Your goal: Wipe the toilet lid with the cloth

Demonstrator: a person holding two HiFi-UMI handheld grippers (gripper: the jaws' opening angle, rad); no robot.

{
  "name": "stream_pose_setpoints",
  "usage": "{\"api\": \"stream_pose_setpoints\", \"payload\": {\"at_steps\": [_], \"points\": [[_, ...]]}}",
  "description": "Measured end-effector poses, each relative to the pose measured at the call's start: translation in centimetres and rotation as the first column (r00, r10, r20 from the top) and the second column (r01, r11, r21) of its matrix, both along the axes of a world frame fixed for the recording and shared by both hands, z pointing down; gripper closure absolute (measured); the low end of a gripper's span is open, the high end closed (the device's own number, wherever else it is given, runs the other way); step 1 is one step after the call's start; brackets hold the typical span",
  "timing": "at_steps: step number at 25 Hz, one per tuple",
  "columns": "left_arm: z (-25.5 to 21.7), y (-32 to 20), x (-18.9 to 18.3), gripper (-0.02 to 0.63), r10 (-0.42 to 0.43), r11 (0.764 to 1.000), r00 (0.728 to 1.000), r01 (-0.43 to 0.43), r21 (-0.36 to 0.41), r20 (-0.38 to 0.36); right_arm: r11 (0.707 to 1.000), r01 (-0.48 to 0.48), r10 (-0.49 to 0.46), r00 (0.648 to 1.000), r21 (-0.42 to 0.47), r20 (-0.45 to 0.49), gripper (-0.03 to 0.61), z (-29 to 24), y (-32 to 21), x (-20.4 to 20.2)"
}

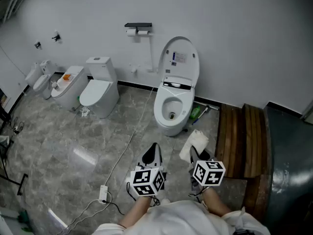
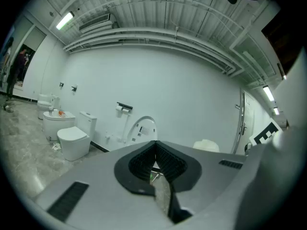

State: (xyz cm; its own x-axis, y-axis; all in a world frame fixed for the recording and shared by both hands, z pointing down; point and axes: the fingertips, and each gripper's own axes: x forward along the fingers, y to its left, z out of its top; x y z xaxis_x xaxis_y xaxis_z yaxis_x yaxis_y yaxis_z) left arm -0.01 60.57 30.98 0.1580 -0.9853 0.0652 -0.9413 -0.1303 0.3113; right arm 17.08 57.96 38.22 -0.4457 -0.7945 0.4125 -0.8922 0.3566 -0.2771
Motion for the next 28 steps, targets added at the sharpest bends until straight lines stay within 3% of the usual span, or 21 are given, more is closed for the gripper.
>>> {"api": "stream_pose_setpoints", "payload": {"at_steps": [15,28], "points": [[1.3,-4.9,-2.1,0.600,0.040,0.999,0.999,-0.040,-0.015,-0.018,0.997,-0.054,0.053,0.999,-0.047,-0.013,0.494,1.3,-4.6,-1.4],[1.7,-14.0,-6.6,0.600,-0.041,0.997,0.999,0.040,-0.059,-0.014,0.997,0.016,-0.018,1.000,-0.080,-0.022,0.494,1.3,-15.1,-5.0]]}}
